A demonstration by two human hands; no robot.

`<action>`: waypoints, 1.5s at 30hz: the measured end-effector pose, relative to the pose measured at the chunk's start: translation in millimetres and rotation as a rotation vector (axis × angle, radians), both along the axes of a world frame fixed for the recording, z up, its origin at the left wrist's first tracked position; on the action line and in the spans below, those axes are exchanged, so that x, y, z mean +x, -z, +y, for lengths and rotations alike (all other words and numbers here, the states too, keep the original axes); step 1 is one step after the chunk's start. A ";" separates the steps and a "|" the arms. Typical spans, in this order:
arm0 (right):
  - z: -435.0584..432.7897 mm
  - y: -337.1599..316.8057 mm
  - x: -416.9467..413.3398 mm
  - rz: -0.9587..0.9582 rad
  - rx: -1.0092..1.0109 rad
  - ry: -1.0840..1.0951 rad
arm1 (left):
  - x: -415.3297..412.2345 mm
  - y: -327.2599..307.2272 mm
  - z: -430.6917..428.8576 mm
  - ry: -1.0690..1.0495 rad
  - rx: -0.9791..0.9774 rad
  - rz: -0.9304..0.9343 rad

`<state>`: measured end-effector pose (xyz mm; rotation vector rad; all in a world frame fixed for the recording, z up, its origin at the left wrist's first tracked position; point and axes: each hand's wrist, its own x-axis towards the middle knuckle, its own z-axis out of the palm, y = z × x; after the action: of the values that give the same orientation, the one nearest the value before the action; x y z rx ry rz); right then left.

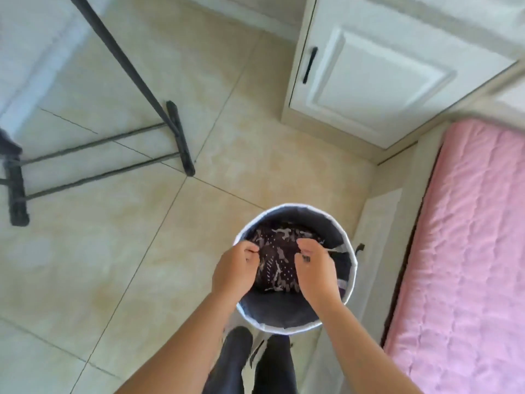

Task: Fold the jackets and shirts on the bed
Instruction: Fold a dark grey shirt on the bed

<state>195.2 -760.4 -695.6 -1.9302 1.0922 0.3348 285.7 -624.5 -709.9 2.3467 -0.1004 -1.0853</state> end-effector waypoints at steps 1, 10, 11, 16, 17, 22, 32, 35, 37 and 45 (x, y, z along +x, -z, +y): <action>0.8 -30.9 7.7 -0.021 -0.011 -0.029 | 6.8 -33.1 3.4 -0.012 -0.015 -0.034; 41.9 -329.9 123.0 -0.484 -0.059 -0.380 | 88.4 -338.4 73.9 -0.308 -0.222 -0.513; 57.9 -363.1 139.5 -0.537 -0.039 -0.403 | 97.9 -373.9 92.7 -0.376 -0.253 -0.546; 121.7 -453.8 173.2 -0.706 0.008 -0.489 | 105.4 -468.2 168.2 -0.510 -0.331 -0.701; 135.9 -468.2 178.1 -0.717 0.005 -0.525 | 103.8 -483.2 186.1 -0.517 -0.332 -0.725; 211.9 -519.3 206.4 -0.756 -0.007 -0.621 | 109.3 -533.2 276.7 -0.494 -0.295 -0.825; 338.4 -587.5 285.3 -0.799 -0.078 -0.599 | 189.3 -594.4 415.5 -0.389 -0.316 -0.909; 360.3 -610.7 316.0 -0.797 -0.099 -0.583 | 220.1 -612.8 433.9 -0.359 -0.357 -0.926; 370.0 -624.1 335.6 -0.820 -0.102 -0.538 | 239.9 -621.4 440.4 -0.343 -0.381 -0.934; 376.3 -656.8 426.6 -0.757 -0.123 -0.549 | 327.0 -645.0 432.9 -0.325 -0.425 -0.906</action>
<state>621.8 -384.1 -38.8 -2.1638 0.0870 -0.1821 612.7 -191.6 -64.8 2.1641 -0.2386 0.1926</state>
